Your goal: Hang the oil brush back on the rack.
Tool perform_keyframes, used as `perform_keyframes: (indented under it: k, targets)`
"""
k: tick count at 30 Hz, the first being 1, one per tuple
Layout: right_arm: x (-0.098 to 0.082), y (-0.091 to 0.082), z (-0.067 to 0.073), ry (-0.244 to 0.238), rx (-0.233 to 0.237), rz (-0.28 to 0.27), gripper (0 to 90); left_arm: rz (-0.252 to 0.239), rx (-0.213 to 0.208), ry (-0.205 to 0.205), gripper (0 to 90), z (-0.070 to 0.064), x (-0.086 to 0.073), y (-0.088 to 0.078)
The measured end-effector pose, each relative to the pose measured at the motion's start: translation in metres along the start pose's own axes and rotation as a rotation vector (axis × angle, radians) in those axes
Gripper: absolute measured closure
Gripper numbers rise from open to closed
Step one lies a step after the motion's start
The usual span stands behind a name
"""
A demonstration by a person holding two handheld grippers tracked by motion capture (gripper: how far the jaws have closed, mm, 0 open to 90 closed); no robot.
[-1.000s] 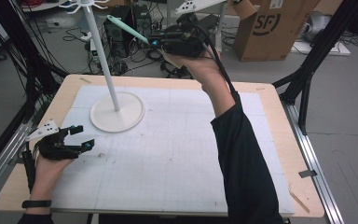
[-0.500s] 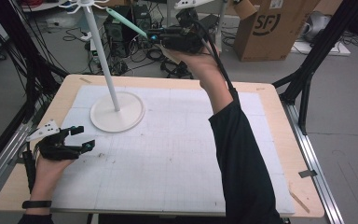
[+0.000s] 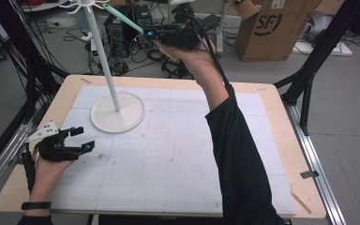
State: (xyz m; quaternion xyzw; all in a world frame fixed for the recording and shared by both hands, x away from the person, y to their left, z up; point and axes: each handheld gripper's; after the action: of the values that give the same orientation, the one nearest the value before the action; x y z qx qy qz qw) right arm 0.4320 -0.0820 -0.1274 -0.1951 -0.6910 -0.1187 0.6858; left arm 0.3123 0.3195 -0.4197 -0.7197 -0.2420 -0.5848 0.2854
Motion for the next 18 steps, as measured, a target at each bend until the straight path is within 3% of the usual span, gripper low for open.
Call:
perform_keyframes:
  k: [18]
  targets:
    - [-0.0054, 0.0052, -0.0009, 0.013, 0.006, 0.016, 82.3, 0.005, -0.003, 0.000, 15.6, 0.0001, -0.0001, -0.0007]
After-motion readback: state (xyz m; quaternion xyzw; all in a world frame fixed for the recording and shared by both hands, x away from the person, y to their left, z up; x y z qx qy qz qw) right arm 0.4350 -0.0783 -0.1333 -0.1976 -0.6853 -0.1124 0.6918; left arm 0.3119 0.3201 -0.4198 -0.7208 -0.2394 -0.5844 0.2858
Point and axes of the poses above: each handheld gripper's, and its own axes: y roughly forward along the jaws, x roughly out of its top, z roughly to its left, and after that the axes turned 10 degrees about -z, right-handed
